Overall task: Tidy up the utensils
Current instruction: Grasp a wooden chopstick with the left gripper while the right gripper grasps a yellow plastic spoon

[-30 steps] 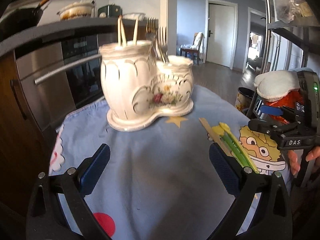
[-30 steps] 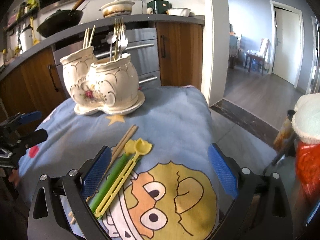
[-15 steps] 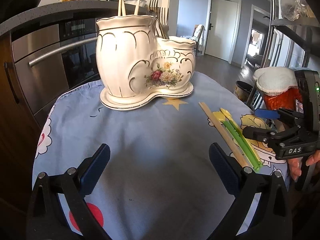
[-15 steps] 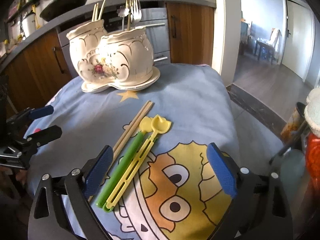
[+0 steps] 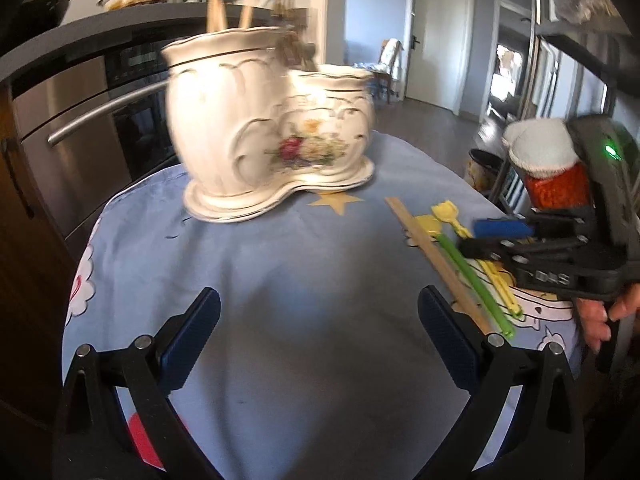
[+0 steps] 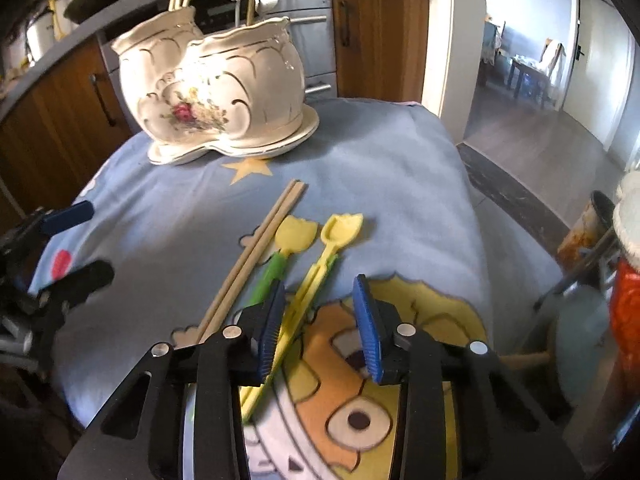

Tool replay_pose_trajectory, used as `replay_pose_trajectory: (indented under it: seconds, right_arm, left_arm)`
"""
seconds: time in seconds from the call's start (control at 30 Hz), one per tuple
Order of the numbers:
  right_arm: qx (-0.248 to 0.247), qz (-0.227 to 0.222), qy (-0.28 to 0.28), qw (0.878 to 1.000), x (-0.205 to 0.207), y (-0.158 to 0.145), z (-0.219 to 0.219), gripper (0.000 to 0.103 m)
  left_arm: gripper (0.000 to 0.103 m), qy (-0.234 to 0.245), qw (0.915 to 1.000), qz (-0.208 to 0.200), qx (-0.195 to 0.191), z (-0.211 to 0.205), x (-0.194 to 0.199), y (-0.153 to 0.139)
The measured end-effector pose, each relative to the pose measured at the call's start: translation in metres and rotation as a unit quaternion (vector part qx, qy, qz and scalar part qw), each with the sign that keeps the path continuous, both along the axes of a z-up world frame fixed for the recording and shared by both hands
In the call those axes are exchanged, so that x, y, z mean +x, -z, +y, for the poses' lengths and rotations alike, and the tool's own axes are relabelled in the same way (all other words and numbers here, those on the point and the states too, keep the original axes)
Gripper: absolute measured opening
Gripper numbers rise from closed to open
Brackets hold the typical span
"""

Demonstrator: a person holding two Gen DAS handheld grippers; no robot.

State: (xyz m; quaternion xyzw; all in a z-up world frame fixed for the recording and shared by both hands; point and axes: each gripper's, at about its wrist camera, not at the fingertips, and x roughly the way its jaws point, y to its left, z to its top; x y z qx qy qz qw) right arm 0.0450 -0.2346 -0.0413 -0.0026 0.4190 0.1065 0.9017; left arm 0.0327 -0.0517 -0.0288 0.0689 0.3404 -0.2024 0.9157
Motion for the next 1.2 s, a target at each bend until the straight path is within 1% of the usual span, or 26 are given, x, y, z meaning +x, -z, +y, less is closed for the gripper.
replay_pose_trajectory:
  seconds: [0.07,0.1,0.13,0.2,0.23,0.27,0.37,0.43,0.5,0.53,0.57,0.63,0.83,0.97,1.03,1.1,1.17,1.2]
  right_arm:
    - [0.003,-0.001,0.007,1.0,0.004,0.0,-0.005,0.018]
    - [0.008,-0.001,0.008,1.0,0.005,0.0,-0.007,0.015]
    - [0.012,-0.002,0.01,1.0,0.004,0.0,-0.011,0.011]
    - [0.025,-0.006,0.016,1.0,0.002,0.0,-0.019,0.011]
    - [0.031,-0.012,0.02,0.999,-0.001,-0.001,-0.023,0.011]
    - [0.035,-0.017,0.021,0.999,-0.003,-0.002,-0.026,0.011]
    - [0.049,-0.022,0.018,0.998,-0.009,-0.002,-0.031,0.011]
    - [0.056,-0.024,0.016,0.998,-0.011,-0.002,-0.034,0.011]
    - [0.062,-0.027,0.014,0.998,-0.012,-0.002,-0.036,0.011]
    - [0.065,-0.03,0.012,0.997,-0.013,-0.003,-0.036,0.011]
    - [0.068,-0.032,0.011,0.997,-0.013,-0.004,-0.037,0.011]
    - [0.074,-0.037,0.008,0.997,-0.014,-0.005,-0.038,0.011]
    - [0.089,-0.042,0.001,0.995,-0.016,-0.007,-0.042,0.011]
    - [0.092,-0.044,-0.003,0.995,-0.017,-0.007,-0.041,0.011]
    - [0.093,-0.044,-0.005,0.995,-0.018,-0.006,-0.041,0.011]
    - [0.092,-0.043,-0.005,0.995,-0.018,-0.005,-0.041,0.011]
    - [0.092,-0.043,-0.005,0.995,-0.019,-0.005,-0.041,0.011]
    - [0.091,-0.043,-0.006,0.995,-0.019,-0.005,-0.04,0.011]
  left_arm:
    - [0.098,0.013,0.9998,0.013,0.0,-0.011,0.001,-0.001]
    - [0.097,0.018,0.9996,0.02,-0.001,-0.015,0.003,-0.001]
    - [0.097,0.026,0.9992,0.031,-0.001,-0.022,0.004,-0.001]
    - [0.097,0.034,0.9985,0.043,0.001,-0.032,0.007,0.0]
    - [0.095,0.035,0.9983,0.046,0.003,-0.036,0.008,0.001]
    - [0.089,0.036,0.998,0.052,0.007,-0.042,0.01,0.001]
    - [0.076,0.043,0.9962,0.075,0.004,-0.056,0.013,0.005]
    - [0.07,0.048,0.9947,0.09,0.003,-0.065,0.014,0.007]
    - [0.065,0.047,0.9946,0.092,0.015,-0.07,0.015,0.01]
    - [0.058,0.045,0.9945,0.091,0.025,-0.074,0.015,0.011]
    - [0.055,0.043,0.9941,0.093,0.036,-0.077,0.015,0.013]
    - [0.054,0.042,0.9941,0.093,0.037,-0.08,0.016,0.013]
    - [0.045,0.029,0.9937,0.096,0.049,-0.089,0.02,0.013]
    - [0.042,0.019,0.9928,0.091,0.076,-0.098,0.029,0.015]
    - [0.042,0.016,0.993,0.089,0.075,-0.101,0.034,0.016]
    - [0.038,0.014,0.9929,0.093,0.072,-0.1,0.039,0.016]
    - [0.021,0.019,0.9927,0.096,0.07,-0.099,0.043,0.014]
    - [0.017,0.025,0.9923,0.099,0.07,-0.101,0.045,0.014]
